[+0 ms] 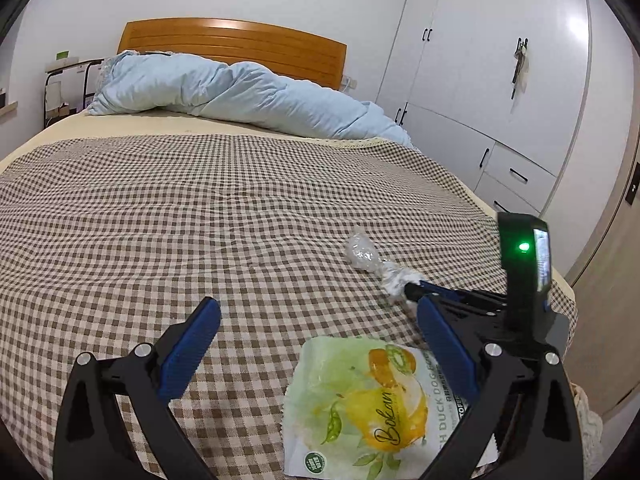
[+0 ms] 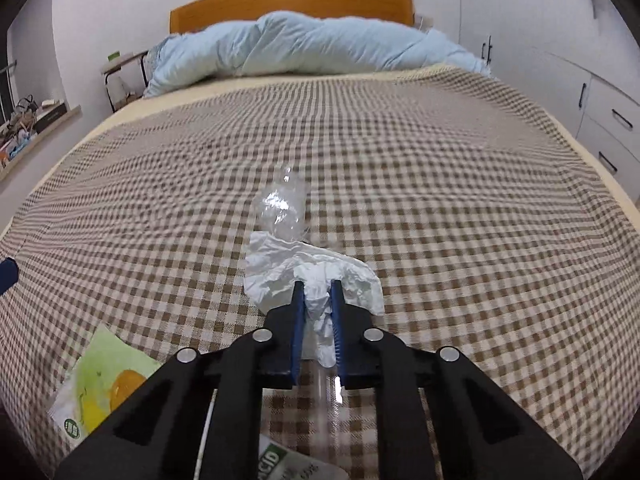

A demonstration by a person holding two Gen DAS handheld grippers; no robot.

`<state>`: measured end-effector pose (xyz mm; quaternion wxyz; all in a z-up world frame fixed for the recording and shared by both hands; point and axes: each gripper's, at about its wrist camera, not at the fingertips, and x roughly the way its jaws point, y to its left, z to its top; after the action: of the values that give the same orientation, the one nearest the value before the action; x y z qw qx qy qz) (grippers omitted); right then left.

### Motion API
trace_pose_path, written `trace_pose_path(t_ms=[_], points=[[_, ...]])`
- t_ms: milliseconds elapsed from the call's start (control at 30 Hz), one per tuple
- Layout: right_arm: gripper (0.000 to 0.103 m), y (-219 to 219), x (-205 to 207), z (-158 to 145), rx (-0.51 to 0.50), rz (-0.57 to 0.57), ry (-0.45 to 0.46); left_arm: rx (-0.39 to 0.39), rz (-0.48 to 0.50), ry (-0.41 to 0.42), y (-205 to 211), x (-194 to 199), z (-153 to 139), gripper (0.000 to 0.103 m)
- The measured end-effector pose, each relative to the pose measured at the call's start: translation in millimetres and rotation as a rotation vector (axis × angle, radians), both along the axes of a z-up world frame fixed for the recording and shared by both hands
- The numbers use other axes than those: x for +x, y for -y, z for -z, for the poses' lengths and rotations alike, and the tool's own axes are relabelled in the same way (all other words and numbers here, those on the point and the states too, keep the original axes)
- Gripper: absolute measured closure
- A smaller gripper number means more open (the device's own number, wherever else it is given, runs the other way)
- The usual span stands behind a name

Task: Collect trash
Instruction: 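Grasp the white tissue with the right tool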

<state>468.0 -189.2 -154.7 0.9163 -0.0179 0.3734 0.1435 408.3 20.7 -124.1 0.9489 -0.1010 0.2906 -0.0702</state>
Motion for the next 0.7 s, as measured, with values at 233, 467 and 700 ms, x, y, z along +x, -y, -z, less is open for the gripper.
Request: trace_pose_path(t_ms=[233,467,700], points=[[0.091,29.6,-29.7,-24.5,0.073,0.093,0.121,0.014,0.004,0.008,4.2,-2.8,-1.2,0.007],[0.091,68.3,-48.5,-45.3,0.134,0.177,0.195,-0.013,0.028,-0.005,19.1,-1.6,-0.8,0.007],[0.091,91.9,-56.0,-51.8,0.147,0.198,0.204,-0.036,0.085,-0.033,56.2,-3.5,1.3,0.007]])
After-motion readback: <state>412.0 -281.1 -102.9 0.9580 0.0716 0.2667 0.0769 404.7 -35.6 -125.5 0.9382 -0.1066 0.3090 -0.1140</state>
